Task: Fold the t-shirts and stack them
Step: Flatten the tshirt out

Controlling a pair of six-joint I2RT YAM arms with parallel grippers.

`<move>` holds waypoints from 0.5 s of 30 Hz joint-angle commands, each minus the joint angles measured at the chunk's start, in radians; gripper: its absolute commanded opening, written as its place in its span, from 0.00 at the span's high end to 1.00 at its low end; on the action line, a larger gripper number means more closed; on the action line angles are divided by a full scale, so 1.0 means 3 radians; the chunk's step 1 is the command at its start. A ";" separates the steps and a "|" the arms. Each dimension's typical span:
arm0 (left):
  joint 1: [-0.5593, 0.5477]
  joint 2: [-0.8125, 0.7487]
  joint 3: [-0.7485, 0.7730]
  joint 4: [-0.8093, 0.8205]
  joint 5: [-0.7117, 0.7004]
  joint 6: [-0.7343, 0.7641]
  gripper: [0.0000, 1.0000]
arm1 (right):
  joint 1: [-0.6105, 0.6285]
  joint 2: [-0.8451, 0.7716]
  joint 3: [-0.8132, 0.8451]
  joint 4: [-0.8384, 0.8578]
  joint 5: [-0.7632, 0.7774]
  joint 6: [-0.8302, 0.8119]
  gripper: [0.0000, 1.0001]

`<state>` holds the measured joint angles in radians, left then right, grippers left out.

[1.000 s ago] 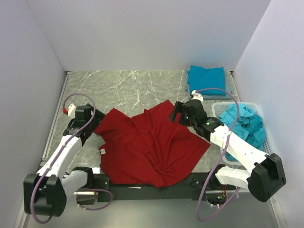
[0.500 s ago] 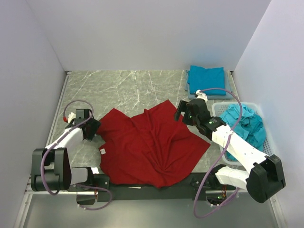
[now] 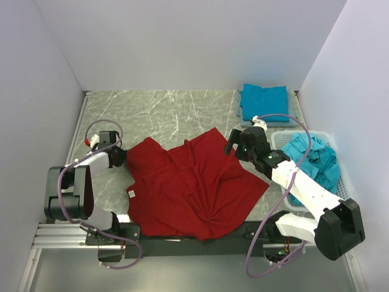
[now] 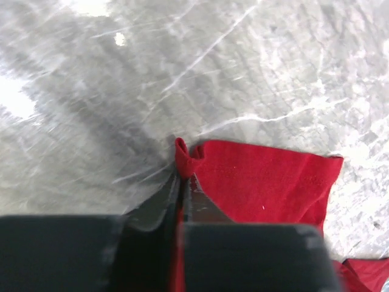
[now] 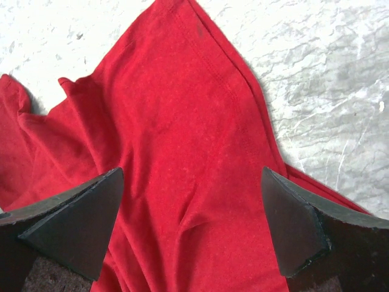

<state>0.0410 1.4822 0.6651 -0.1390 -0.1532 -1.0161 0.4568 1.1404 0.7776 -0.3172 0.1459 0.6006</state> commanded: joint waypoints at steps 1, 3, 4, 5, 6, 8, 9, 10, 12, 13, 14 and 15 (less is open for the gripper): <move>0.0001 0.0137 -0.0054 -0.0038 0.0153 0.0221 0.99 | -0.0050 -0.0069 -0.0015 0.0081 0.0061 -0.0043 0.00; 0.0001 0.0172 -0.0029 -0.0038 0.0163 0.0263 0.99 | -0.0065 -0.0038 0.0020 0.0071 0.0061 -0.0049 0.00; 0.0001 0.0178 -0.0008 -0.0027 0.0168 0.0283 0.99 | -0.0076 0.0002 0.0041 0.0065 0.0056 -0.0069 0.00; 0.0001 0.0178 0.0012 -0.0012 0.0188 0.0344 0.99 | -0.0086 0.0033 0.0072 0.0081 0.0040 -0.0084 0.00; 0.0001 0.0152 0.0012 -0.0002 0.0209 0.0360 1.00 | -0.0096 0.0059 0.0102 0.0081 0.0025 -0.0100 0.00; 0.0001 0.0076 -0.0013 0.0100 0.0250 0.0436 0.99 | -0.0132 0.0191 0.0255 0.0055 0.0000 -0.0197 0.00; 0.0001 -0.0031 -0.0023 0.0131 0.0255 0.0452 1.00 | -0.0152 0.0268 0.0337 0.0025 0.0030 -0.0233 0.01; 0.0001 -0.0088 -0.0049 0.0151 0.0240 0.0452 0.99 | -0.0157 0.0456 0.0439 -0.0087 0.0081 -0.0304 0.01; 0.0001 -0.0251 -0.0049 0.0177 0.0199 0.0442 0.99 | -0.0173 0.0687 0.0756 -0.0159 0.0208 -0.0401 0.01; 0.0001 -0.0292 -0.0039 0.0182 0.0194 0.0442 0.99 | -0.0188 0.0936 0.0858 -0.0220 0.0239 -0.0462 0.01; 0.0001 -0.0328 -0.0029 0.0187 0.0204 0.0477 0.99 | -0.0193 0.1065 0.1082 -0.0256 0.0240 -0.0498 0.01; 0.0001 -0.0374 -0.0013 0.0182 0.0209 0.0493 0.99 | -0.0198 0.1198 0.1191 -0.0272 0.0240 -0.0539 0.02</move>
<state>0.0418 1.4338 0.6525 -0.1001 -0.1013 -0.9070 0.4088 1.4109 1.0153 -0.3798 0.1738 0.5068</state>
